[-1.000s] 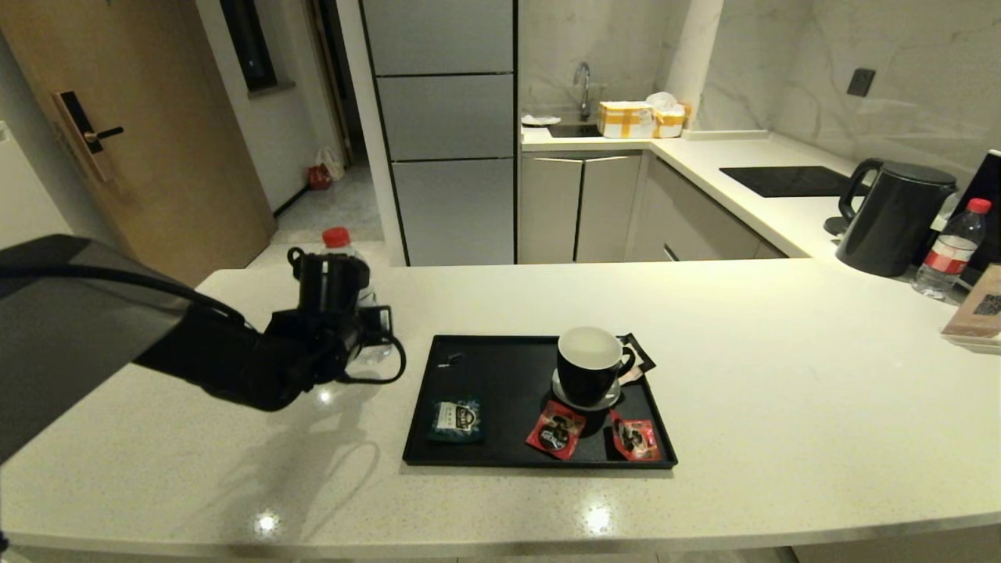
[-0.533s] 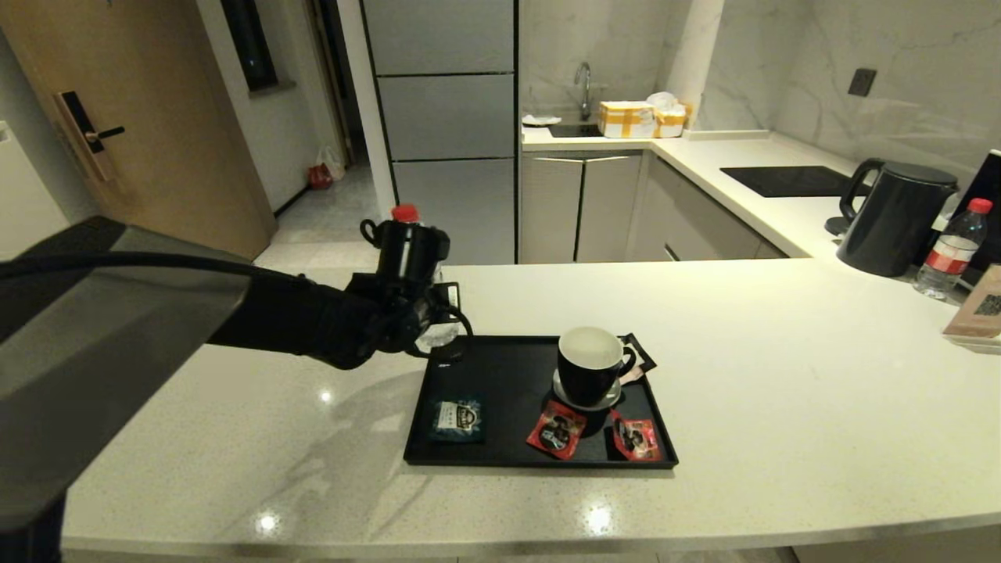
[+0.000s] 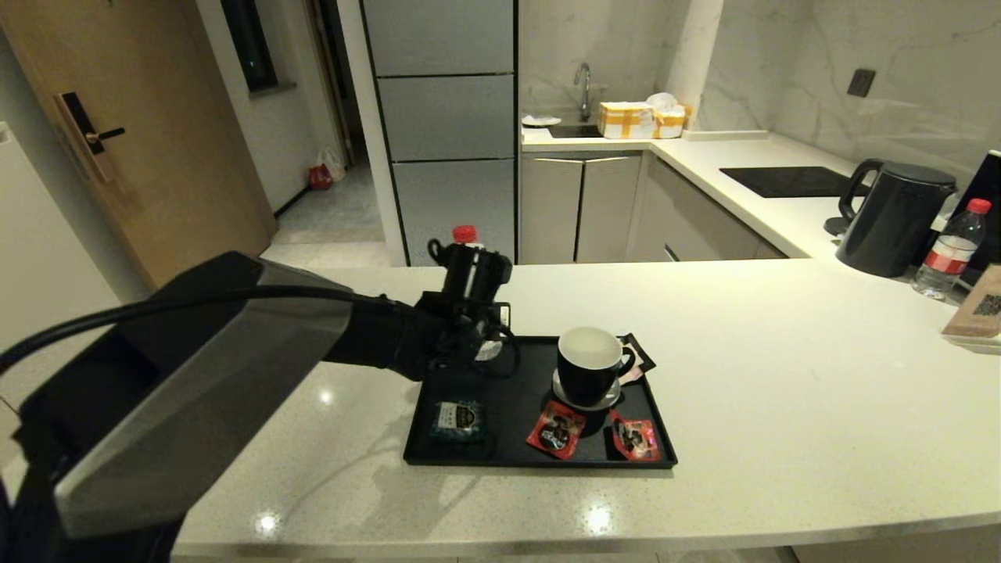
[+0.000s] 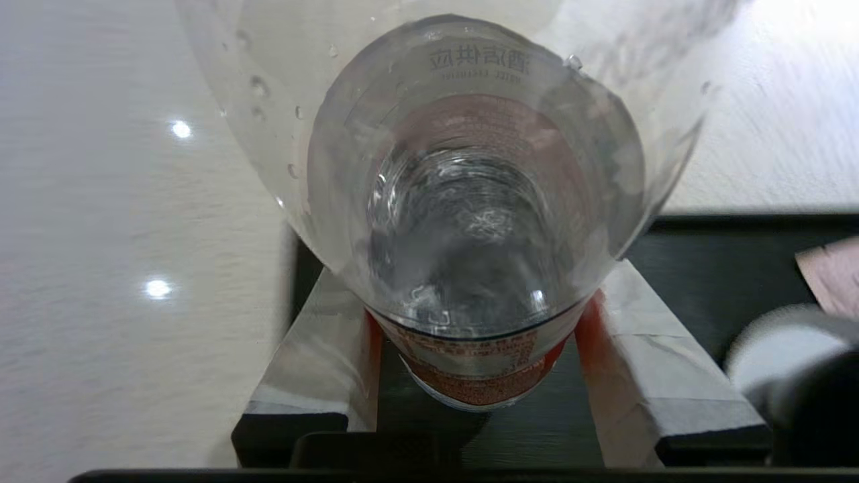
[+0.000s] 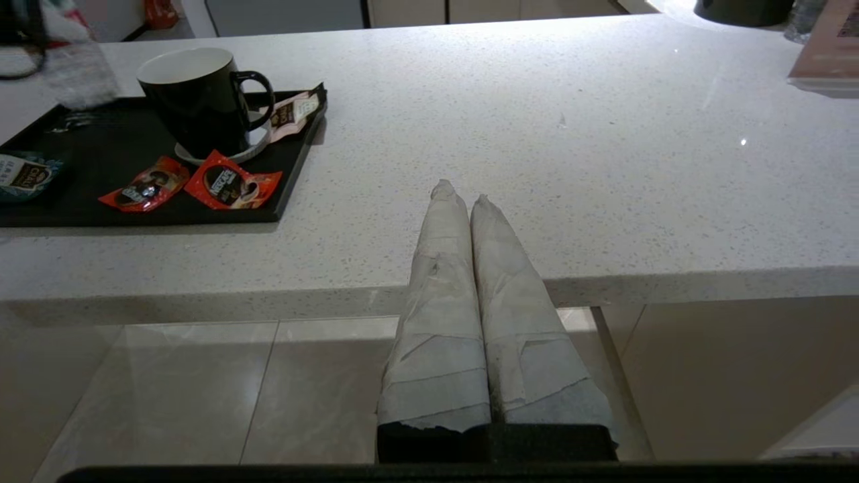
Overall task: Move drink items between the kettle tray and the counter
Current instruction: Return the bottled water to its original position
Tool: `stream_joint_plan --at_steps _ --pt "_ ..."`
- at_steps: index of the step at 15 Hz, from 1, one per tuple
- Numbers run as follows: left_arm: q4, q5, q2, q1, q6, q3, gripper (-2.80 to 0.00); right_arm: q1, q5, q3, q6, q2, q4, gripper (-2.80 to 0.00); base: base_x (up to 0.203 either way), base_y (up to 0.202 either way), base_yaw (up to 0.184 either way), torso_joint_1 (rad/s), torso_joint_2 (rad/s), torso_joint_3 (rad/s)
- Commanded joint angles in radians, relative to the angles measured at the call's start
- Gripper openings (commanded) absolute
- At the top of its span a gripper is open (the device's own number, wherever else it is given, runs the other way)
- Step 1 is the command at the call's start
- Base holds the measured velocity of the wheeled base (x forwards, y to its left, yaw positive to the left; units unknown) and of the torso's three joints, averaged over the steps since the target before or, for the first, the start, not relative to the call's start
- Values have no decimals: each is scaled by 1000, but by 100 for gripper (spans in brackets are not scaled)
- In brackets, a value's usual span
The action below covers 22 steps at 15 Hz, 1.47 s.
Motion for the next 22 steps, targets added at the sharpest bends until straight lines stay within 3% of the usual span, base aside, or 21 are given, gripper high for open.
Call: stream_joint_plan --at_steps 1,6,7,8,14,21,22 --pt "4 8 101 -26 13 -63 -280 1 0 0 0 1 0 -280 0 0 0 0 0 0" --pt "18 27 133 -59 30 -88 -280 1 0 0 0 1 0 -280 0 0 0 0 0 0" --pt "19 28 134 -59 31 -83 -71 1 0 0 0 1 0 -280 0 0 0 0 0 0" --pt "19 28 134 -59 31 -81 0 1 0 0 0 1 0 -280 0 0 0 0 0 0" --pt "9 45 105 -62 41 -68 0 1 0 0 0 1 0 -280 0 0 0 0 0 0" --pt "5 55 -27 -77 29 75 0 1 0 0 0 1 0 -280 0 0 0 0 0 0" --pt "5 54 -75 -83 21 135 0 1 0 0 0 1 0 -280 0 0 0 0 0 0"
